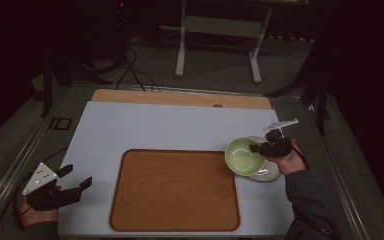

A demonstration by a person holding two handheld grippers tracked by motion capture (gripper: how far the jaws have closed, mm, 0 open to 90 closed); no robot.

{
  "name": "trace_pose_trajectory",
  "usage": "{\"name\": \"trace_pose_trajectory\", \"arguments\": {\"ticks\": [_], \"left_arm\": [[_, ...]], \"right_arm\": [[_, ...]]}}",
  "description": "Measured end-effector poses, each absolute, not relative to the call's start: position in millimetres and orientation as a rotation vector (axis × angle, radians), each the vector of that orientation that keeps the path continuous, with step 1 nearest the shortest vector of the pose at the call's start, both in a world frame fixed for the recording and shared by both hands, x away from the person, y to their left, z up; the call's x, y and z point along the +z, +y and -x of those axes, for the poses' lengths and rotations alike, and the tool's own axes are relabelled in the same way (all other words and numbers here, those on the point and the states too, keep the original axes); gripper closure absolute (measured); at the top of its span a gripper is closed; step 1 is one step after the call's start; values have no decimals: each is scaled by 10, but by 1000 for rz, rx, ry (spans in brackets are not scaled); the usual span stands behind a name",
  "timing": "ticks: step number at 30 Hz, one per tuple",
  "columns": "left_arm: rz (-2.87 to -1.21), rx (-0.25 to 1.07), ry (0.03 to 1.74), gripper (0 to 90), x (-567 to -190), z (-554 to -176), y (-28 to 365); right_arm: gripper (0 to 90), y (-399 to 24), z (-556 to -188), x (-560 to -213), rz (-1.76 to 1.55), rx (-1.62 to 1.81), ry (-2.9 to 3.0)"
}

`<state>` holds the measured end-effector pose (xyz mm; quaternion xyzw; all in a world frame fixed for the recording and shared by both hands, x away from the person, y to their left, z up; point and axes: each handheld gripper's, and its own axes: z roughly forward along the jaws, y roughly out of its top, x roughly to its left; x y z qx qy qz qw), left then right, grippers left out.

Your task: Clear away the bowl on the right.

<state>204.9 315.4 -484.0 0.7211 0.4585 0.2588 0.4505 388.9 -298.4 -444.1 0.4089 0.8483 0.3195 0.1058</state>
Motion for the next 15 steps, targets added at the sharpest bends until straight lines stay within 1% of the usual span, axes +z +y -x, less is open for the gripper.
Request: {"name": "trace_pose_trajectory", "arguments": {"ticks": [15], "left_arm": [[-1780,641,1133,202,-4839,-2044,3160]], "right_arm": [[829,-2769,-3897,-4447,-1156,951,2530]]}}
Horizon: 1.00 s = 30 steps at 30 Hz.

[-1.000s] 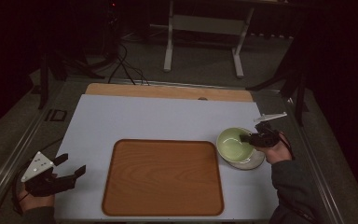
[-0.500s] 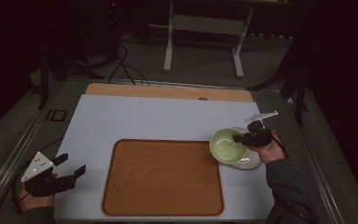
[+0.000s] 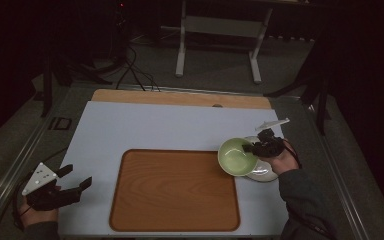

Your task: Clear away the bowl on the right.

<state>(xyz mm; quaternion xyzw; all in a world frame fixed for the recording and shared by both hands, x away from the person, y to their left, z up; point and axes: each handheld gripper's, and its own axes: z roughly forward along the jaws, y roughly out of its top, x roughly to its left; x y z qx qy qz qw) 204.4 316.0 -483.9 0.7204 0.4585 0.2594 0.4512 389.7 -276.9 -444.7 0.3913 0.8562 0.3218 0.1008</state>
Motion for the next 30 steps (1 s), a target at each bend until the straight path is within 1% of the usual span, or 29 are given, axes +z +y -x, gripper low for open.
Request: {"name": "trace_pose_trajectory", "arguments": {"ticks": [30], "left_arm": [[-1772,643,1134,202,-4838,-2039,3169]], "right_arm": [[829,-2399,-3876,-4404,-1057,986,2583]]}}
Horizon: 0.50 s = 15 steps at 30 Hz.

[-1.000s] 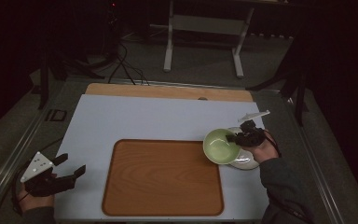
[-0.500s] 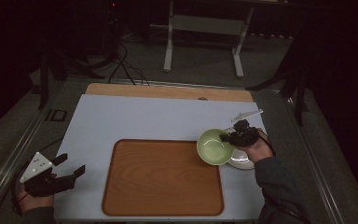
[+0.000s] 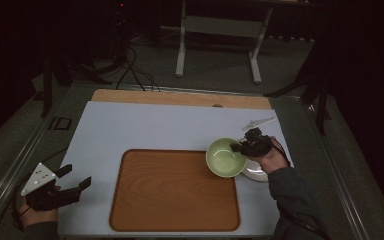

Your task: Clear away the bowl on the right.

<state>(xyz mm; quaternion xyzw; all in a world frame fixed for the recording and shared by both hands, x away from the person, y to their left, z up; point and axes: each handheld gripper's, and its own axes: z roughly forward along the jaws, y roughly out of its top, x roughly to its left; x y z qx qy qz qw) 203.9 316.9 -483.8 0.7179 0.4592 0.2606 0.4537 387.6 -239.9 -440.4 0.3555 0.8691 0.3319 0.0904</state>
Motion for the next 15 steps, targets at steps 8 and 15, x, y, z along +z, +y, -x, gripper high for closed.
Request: {"name": "trace_pose_trajectory", "arguments": {"ticks": [8,15], "left_arm": [[-1772,644,1133,202,-4839,-2040,3169],[-1769,648,1133,202,-4836,-2035,3168]], "right_arm": [[830,-2295,-3873,-4407,-1035,1008,2601],[830,-2198,-3878,-4400,-1013,1015,2613]]}}
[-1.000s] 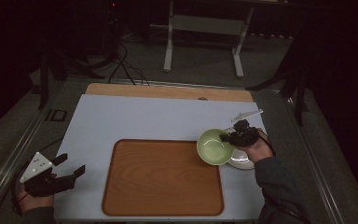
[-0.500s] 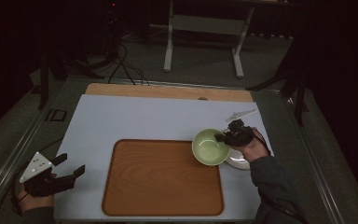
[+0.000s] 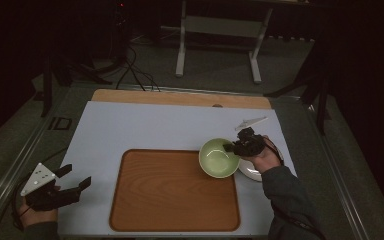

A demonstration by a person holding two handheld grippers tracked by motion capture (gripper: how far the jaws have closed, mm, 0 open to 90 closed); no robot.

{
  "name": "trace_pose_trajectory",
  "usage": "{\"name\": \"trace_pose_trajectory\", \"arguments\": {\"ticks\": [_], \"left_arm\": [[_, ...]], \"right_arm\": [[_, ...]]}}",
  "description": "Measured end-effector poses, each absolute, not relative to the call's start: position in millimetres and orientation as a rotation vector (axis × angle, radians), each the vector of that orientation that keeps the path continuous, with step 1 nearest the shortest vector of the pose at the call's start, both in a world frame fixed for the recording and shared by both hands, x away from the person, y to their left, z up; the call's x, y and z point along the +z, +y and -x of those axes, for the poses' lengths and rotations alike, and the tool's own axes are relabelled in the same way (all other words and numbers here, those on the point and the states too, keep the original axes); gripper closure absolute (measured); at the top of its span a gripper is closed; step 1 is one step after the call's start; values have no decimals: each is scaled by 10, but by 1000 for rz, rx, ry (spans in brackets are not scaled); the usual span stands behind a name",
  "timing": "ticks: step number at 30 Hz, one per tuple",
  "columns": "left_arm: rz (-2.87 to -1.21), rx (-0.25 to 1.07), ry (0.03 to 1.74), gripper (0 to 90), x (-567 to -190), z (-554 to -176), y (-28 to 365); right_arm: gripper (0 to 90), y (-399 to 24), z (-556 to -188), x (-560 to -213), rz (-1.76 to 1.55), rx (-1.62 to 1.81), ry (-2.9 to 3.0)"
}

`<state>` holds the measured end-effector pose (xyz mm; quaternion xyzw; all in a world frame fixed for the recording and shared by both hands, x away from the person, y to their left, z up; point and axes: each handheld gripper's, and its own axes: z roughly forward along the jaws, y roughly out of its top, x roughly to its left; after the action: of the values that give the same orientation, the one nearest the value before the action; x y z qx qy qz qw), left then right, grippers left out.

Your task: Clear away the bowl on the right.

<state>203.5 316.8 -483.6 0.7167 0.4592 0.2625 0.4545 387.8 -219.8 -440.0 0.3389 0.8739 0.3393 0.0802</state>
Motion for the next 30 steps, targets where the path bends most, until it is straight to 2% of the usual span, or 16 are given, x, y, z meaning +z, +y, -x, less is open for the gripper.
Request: {"name": "trace_pose_trajectory", "arguments": {"ticks": [30], "left_arm": [[-1770,647,1130,202,-4835,-2034,3168]], "right_arm": [[829,-1835,-3859,-4426,-936,1054,2661]]}}
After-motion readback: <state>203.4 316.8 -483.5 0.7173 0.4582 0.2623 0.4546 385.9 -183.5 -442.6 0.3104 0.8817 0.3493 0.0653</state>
